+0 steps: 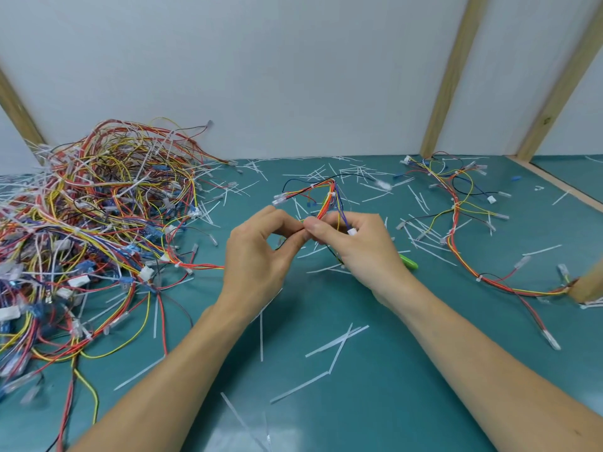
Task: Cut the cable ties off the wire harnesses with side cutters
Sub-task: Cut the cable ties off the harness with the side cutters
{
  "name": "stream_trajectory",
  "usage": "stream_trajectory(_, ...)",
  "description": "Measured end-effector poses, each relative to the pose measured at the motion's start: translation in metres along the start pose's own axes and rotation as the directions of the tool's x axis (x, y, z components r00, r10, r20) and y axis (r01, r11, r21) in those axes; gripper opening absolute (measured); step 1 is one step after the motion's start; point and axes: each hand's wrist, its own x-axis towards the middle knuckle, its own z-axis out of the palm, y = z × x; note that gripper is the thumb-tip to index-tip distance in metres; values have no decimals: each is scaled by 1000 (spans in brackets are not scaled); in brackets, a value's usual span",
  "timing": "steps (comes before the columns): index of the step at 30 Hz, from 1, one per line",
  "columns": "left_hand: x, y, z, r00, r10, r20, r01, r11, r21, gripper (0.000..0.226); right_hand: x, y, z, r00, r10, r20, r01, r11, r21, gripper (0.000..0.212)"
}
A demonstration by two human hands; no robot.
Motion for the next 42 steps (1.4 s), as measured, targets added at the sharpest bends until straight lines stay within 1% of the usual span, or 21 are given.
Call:
stream_trajectory(4,0,-2,0,999,31,19,-31,999,13,5,-1,0,0,998,67,-12,-65,993,98,22)
stream_trajectory(7,1,-1,2,998,65,-22,-64,998,7,7,-1,-3,-1,993,119,15,-120,980,161,22)
stream_trajectory(9,2,-2,3,995,79,-62,-75,996,50,14,0,-5,-3,989,146,5,-144,963,227,19)
stream_trajectory(11,4,-7,2,995,41,-94,-33,996,87,25,4,-8,-8,985,166,-37,-145,933,329,15)
stream_trajectory(12,4,-9,2,996,8,-91,0,996,87,26,6,-9,-11,983,179,-49,-147,911,386,14)
stream_trajectory(13,4,-10,2,997,-34,-72,40,996,76,23,7,-10,-15,980,192,-44,-153,884,442,15)
stream_trajectory(15,2,-12,2,995,-99,4,98,993,64,8,7,-13,-18,977,211,-3,-179,836,518,17)
stream_trajectory(16,2,-13,3,993,-116,30,113,991,68,8,6,-15,-18,976,219,16,-194,824,532,18)
stream_trajectory(19,1,-16,3,991,-127,39,125,991,54,16,5,-14,-13,972,235,5,-202,821,534,15)
stream_trajectory(23,2,-15,4,991,-128,-29,128,992,8,17,6,-11,-11,970,200,-141,-129,908,398,12)
stream_trajectory(24,3,-14,4,990,-130,-49,129,991,-16,16,7,-11,-11,970,197,-141,-132,917,375,15)
stream_trajectory(25,4,-13,3,990,-133,-54,130,990,-52,14,6,-10,-11,975,196,-109,-146,924,352,18)
stream_trajectory(26,4,-13,2,991,-128,-32,125,988,-87,12,6,-9,-10,980,194,-54,-167,931,323,24)
stream_trajectory(28,3,-12,3,994,-82,77,91,989,-118,8,3,-8,-7,983,178,38,-181,945,272,29)
stream_trajectory(30,1,-13,5,985,-56,161,75,991,-115,5,3,-7,-5,990,141,4,-138,958,253,22)
stream_trajectory(34,1,-17,7,974,-113,195,134,986,-102,15,6,-11,-8,982,143,-126,-95,942,323,16)
stream_trajectory(36,0,-21,7,972,-89,219,95,995,-20,17,7,-13,-12,972,166,-164,-96,925,368,15)
stream_trajectory(38,0,-24,7,965,-102,241,83,993,86,14,8,-15,-16,965,186,-186,-95,906,412,16)
stream_trajectory(40,0,-24,6,959,-162,231,145,985,89,10,8,-16,-19,962,195,-188,-91,886,455,17)
stream_trajectory(42,-1,-22,4,954,-227,195,210,972,103,17,9,-15,-19,960,191,-203,-70,869,490,17)
